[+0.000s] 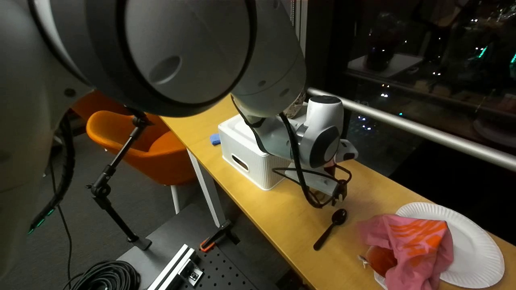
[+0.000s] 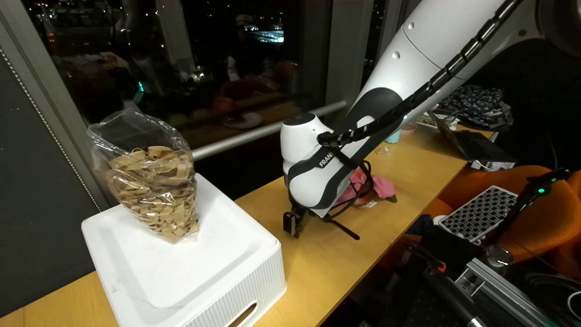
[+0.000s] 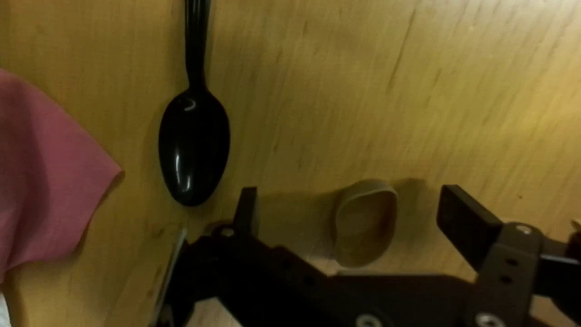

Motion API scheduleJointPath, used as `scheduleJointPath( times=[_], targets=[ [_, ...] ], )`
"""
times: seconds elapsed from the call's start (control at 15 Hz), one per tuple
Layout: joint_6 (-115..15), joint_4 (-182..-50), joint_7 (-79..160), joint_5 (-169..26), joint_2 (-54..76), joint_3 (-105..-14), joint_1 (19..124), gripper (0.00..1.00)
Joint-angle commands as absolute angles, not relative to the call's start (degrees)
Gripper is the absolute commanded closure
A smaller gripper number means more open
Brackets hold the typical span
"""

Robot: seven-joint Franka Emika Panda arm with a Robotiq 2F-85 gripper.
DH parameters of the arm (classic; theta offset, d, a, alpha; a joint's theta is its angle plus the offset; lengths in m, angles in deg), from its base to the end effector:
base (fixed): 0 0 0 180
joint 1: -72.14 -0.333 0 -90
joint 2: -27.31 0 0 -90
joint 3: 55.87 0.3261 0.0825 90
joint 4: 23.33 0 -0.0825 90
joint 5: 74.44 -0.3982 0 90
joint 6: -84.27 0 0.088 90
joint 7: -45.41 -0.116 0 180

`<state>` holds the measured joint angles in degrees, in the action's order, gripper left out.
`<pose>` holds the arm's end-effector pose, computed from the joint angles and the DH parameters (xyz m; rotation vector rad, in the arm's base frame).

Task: Pick the three brown rubber bands from the table and put them in the clear rubber band bag one by one

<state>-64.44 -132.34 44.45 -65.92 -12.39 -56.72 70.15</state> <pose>0.6368 0.0150 0.1177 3.0481 0.2041 0.0018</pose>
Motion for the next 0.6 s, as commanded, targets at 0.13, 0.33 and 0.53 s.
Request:
scheduleJointPath(
  times=[0.13,0.33,0.53],
  targets=[
    [-66.75,-131.38,44.01,-66.82,-13.00,-57.12,69.77,0.42],
    [-66.51,-131.07,43.90,-66.84,-13.26,-57.15,69.80,0.65],
    [-66.49,-131.03,43.77,-66.79,-13.35,-57.22,69.77,0.88]
  ],
)
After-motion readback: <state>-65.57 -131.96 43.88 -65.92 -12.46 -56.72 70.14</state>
